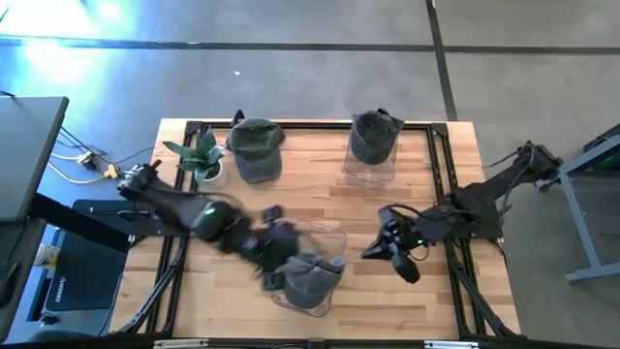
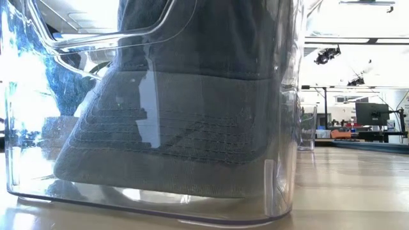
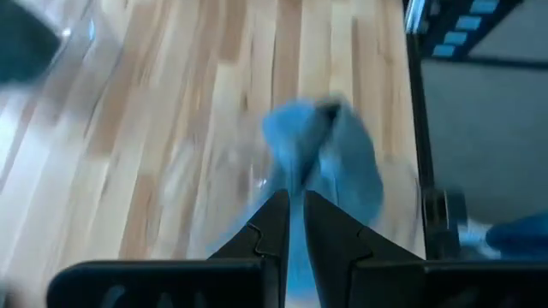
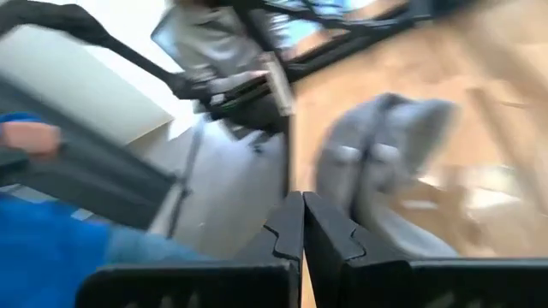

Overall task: Pick & Place hat
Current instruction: Adjust the bottom transparent bin

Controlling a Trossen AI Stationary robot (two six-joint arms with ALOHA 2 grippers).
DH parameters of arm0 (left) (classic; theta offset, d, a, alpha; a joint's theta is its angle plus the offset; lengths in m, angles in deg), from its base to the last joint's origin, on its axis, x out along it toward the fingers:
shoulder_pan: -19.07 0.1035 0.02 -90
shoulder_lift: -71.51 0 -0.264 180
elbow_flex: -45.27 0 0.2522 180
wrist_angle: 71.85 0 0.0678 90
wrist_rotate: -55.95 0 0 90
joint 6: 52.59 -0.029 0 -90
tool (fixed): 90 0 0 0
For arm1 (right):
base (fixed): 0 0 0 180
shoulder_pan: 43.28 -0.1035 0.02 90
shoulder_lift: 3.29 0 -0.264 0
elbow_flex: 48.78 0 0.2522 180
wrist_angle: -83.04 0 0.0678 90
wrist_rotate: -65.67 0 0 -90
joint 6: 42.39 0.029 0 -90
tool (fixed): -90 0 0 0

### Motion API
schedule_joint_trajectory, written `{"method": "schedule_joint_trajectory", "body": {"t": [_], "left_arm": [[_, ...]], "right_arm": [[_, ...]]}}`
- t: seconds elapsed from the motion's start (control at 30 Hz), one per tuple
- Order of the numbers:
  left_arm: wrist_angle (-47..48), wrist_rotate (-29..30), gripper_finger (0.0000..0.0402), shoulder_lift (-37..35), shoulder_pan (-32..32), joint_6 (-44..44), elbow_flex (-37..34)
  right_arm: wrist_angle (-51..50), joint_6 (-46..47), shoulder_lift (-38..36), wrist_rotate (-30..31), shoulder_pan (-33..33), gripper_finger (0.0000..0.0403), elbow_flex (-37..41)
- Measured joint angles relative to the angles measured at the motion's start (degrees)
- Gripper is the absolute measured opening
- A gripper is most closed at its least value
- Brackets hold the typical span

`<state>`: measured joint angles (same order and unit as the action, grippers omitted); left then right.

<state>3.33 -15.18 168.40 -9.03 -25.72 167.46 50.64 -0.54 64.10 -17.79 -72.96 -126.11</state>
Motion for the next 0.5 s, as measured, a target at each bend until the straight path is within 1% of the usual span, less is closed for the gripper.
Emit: {"method": "schedule_joint_trajectory", "body": {"t": [0.1, 0.2, 0.23, 0.3, 0.4, 0.5], "left_arm": [[6.0, 4.1, 0.0034, -1.9, -4.5, 8.6, -1.3], [13.1, 8.4, 0.0034, -3.5, -9.9, 20.4, -4.7], [13.4, 9.2, 0.0034, -4.1, -11.4, 24.5, -6.1], [12.8, 9.6, 0.0034, -5.4, -14.0, 32.1, -9.9], [11.7, 9.5, 0.0034, -7.1, -18.4, 43.6, -17.0], [7.5, 9.2, 0.0034, -7.8, -20.2, 53.3, -24.2]], "right_arm": [[-7.0, 4.7, -2.8, 8.0, -3.0, 0.0004, 0.0], [-13.8, 11.0, -3.4, 12.7, -5.9, 0.0003, 0.0], [-15.2, 12.9, -3.1, 13.2, -6.7, 0.0003, 0.4], [-14.3, 16.3, -2.4, 12.2, -8.0, 0.0001, 3.0], [-7.9, 21.0, -0.4, 9.9, -9.3, 0.0001, 10.1], [-0.2, 25.5, 2.4, 8.7, -7.8, 0.0001, 17.6]]}}
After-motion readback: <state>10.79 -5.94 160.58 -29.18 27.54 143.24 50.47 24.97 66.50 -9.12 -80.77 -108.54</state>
